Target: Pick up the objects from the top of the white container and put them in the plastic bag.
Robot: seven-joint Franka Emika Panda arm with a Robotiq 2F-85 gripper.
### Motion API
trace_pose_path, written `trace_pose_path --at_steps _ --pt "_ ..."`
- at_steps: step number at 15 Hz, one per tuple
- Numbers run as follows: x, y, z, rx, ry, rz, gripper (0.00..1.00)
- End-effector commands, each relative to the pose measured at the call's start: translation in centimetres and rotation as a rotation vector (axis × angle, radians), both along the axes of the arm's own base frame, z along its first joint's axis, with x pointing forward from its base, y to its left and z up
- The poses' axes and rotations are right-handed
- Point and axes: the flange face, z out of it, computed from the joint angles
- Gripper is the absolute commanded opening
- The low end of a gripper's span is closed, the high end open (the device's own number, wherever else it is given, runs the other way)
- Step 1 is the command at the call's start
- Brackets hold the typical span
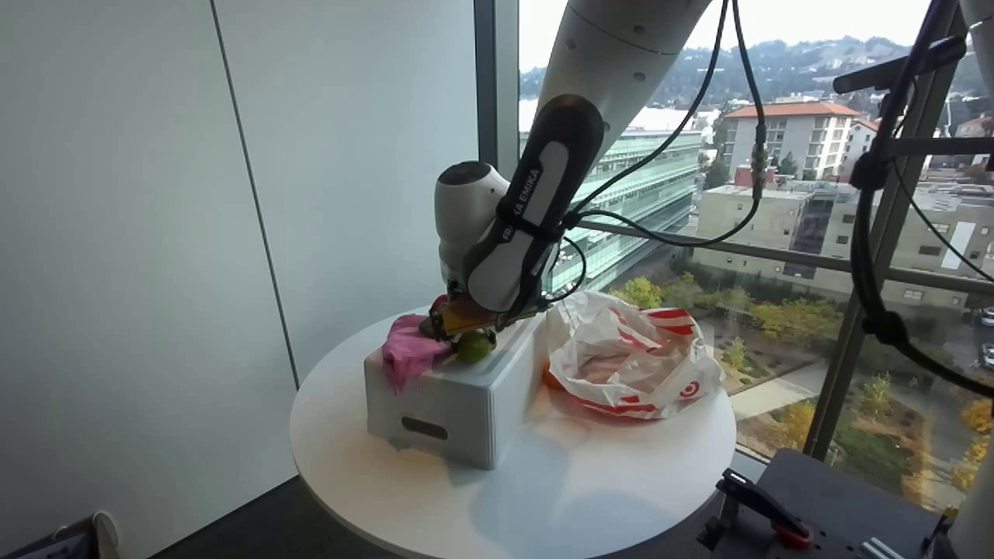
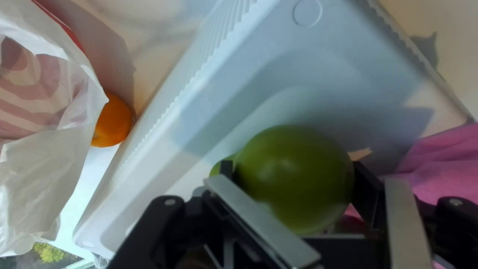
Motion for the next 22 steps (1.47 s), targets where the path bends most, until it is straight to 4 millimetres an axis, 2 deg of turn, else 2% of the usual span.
trace_pose_path --at_steps 1,3,6,8,10,13,15,17,20,22 --pt "0.0 -1.1 5.0 0.008 -0.080 0.019 0.51" --pt "-0.1 -3.4 8.0 -0.012 -0.112 -0.003 0.51" --pt "-0.7 -10.0 11.2 -0.159 -0.134 -0.049 0.51" --pt "-1.9 -15.1 12.0 -0.235 -0.109 -0.111 0.51" --pt "-3.3 -19.9 11.5 -0.308 -0.059 -0.166 0.51" --pt "-4.9 -24.0 8.2 -0.362 0.019 -0.187 0.51" --pt "-5.5 -25.5 5.2 -0.369 0.063 -0.176 0.51" --pt "-5.6 -25.6 2.0 -0.348 0.111 -0.144 0.51" --pt "-5.4 -24.4 -2.2 -0.282 0.191 -0.133 0.51" --pt "-4.7 -24.4 -4.8 -0.295 0.222 -0.106 0.51"
